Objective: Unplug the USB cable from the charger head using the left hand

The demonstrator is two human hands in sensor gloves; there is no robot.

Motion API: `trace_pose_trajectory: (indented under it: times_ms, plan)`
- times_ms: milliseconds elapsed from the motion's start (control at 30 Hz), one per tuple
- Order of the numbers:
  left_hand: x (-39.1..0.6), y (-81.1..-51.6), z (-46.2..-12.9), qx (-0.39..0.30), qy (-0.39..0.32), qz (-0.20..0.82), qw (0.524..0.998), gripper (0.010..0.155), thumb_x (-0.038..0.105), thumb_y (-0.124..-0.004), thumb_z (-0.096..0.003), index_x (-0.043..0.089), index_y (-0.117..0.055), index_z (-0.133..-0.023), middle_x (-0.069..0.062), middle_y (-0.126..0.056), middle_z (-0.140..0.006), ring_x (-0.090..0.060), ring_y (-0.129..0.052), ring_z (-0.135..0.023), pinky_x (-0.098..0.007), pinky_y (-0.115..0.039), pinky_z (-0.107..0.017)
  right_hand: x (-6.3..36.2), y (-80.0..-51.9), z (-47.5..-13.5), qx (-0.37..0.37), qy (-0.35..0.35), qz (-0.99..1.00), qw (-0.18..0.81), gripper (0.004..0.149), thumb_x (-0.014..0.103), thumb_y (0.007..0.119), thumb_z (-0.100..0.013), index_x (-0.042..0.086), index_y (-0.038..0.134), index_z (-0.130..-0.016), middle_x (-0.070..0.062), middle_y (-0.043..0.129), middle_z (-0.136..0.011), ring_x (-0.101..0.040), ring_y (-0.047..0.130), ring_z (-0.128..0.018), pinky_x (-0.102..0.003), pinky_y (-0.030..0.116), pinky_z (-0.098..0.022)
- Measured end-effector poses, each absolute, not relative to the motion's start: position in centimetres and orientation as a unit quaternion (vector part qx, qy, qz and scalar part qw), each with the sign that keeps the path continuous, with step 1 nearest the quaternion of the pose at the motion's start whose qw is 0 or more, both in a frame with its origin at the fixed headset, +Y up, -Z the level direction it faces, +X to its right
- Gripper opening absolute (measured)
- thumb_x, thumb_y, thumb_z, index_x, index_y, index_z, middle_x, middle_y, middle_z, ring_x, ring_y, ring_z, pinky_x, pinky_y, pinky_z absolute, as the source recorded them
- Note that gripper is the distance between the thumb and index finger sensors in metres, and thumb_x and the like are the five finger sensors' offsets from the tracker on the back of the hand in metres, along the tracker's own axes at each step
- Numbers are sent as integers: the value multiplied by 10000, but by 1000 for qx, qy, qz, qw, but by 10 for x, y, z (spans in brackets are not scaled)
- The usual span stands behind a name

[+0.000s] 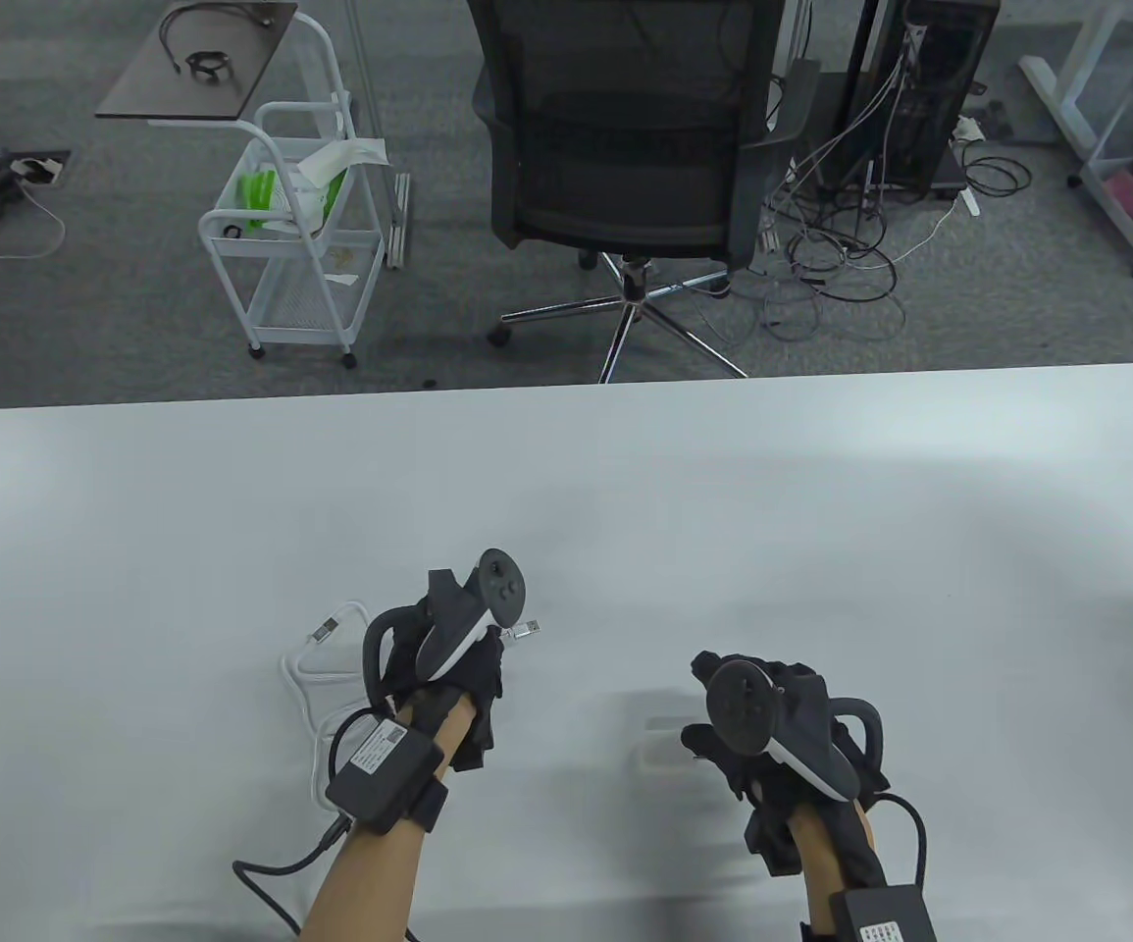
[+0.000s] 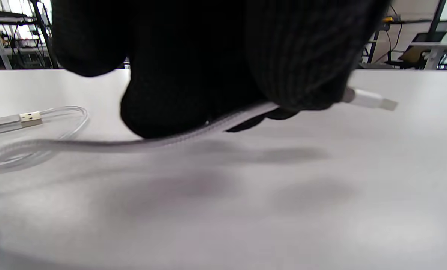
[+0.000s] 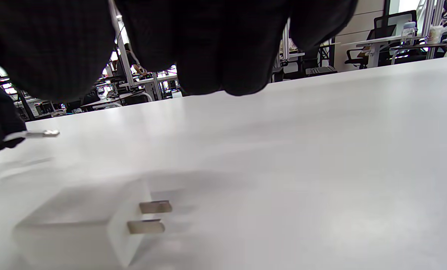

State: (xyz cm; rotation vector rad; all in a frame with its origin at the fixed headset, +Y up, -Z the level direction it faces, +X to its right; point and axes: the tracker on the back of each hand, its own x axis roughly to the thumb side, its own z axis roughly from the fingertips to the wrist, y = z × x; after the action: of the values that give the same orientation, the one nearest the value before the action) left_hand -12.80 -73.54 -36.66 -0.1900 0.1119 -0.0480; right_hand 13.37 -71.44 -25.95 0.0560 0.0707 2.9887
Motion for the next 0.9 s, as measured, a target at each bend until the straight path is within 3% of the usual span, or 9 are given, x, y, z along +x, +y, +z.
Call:
trace_pose_trajectory:
  times_ms: [200, 367, 433, 500, 600, 733, 900]
  plan:
    - [-109, -752, -372, -99, 48, -88, 990, 419, 414, -922, -230, 335, -996, -635, 62, -1147, -539, -208, -1122, -346, -468, -864, -411, 133, -716, -261, 15, 33, 997, 74, 717, 555, 863, -264, 339, 696, -926, 29, 839, -977, -251, 886, -910, -583, 613, -711]
    - [-105, -758, -376, -101, 64, -129, 984, 436, 499, -897, -187, 343, -979, -585, 68, -1129, -471, -218, -1100, -336, -474, -846, -415, 134, -715, -261, 11, 36, 997, 74, 713, 555, 861, -265, 341, 697, -926, 31, 841, -976, -248, 887, -911, -582, 612, -713]
    - [-105, -758, -376, -100, 60, -124, 985, 452, 515, -892, -187, 356, -982, -601, 57, -1122, -549, -231, -1102, -410, -480, -833, -455, 135, -715, -261, 10, 38, 996, 76, 711, 556, 859, -266, 341, 698, -924, 30, 843, -974, -251, 889, -908, -582, 614, -711]
    - [-107, -754, -373, -94, 55, -115, 987, 553, 539, -875, -192, 350, -961, -705, 35, -1095, -683, -254, -1094, -529, -491, -808, -519, 136, -716, -261, 9, 41, 997, 72, 708, 556, 858, -267, 342, 698, -922, 27, 846, -972, -251, 892, -904, -582, 615, -710]
    - [-114, -741, -366, -93, 47, -82, 991, 573, 547, -825, -228, 346, -948, -750, 24, -1077, -740, -260, -1081, -579, -493, -791, -548, 138, -717, -262, 6, 41, 997, 65, 704, 555, 856, -267, 339, 707, -920, 28, 847, -970, -251, 892, -903, -580, 617, -709]
    - [-134, -706, -348, -52, 19, 3, 998, 629, 540, -797, -251, 356, -873, -848, 6, -969, -920, -292, -982, -820, -535, -682, -692, 140, -714, -262, -3, 18, 998, 61, 696, 560, 838, -276, 356, 688, -925, 30, 821, -990, -251, 868, -925, -580, 605, -717]
    - [-166, -664, -317, 17, -27, 54, 998, 705, 547, -787, -260, 382, -762, -945, 25, -806, -1084, -304, -807, -1022, -575, -552, -782, 140, -705, -259, -14, -47, 999, 18, 681, 571, 801, -291, 364, 678, -927, 37, 789, -1013, -251, 836, -954, -582, 587, -727]
